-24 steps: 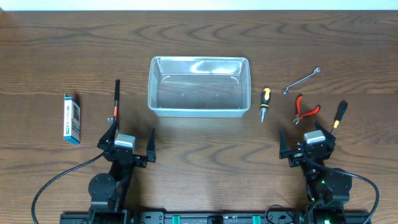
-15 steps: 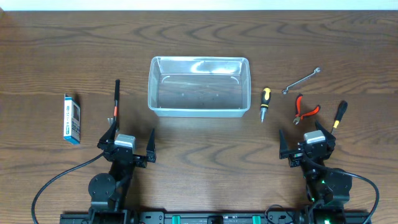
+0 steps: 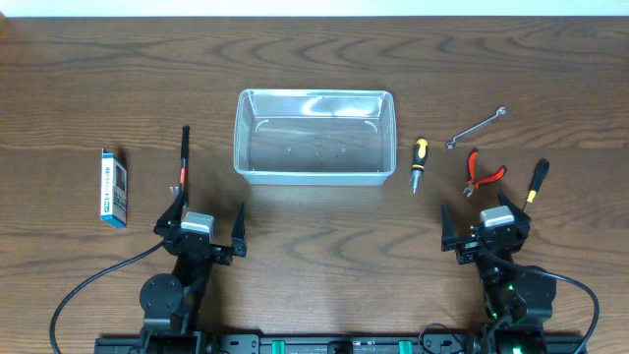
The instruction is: Pack container
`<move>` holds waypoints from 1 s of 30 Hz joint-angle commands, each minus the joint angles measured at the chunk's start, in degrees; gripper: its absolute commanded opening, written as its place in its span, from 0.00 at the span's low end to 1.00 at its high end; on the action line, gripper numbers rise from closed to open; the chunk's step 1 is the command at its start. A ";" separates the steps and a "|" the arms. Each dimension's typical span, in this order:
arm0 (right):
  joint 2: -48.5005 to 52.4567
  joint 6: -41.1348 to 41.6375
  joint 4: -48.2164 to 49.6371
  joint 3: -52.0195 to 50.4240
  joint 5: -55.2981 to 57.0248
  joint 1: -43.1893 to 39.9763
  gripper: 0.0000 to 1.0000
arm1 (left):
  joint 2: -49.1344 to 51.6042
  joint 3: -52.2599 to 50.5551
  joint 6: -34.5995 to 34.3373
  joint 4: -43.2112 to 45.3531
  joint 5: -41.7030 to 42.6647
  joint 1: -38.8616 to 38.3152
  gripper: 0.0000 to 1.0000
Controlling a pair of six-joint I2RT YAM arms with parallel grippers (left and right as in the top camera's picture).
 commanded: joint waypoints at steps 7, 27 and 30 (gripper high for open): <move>-0.57 0.87 -0.17 -0.09 -0.66 0.37 0.99 | -0.35 -0.81 0.81 -2.32 1.60 -0.15 0.98; 0.22 17.29 -0.26 -0.09 -0.46 0.31 0.99 | -0.35 -0.81 0.85 -1.75 0.96 -0.13 0.98; 2.69 26.73 -0.24 0.04 -3.15 0.31 0.99 | -0.35 -0.31 -6.29 -0.02 0.96 -0.11 0.98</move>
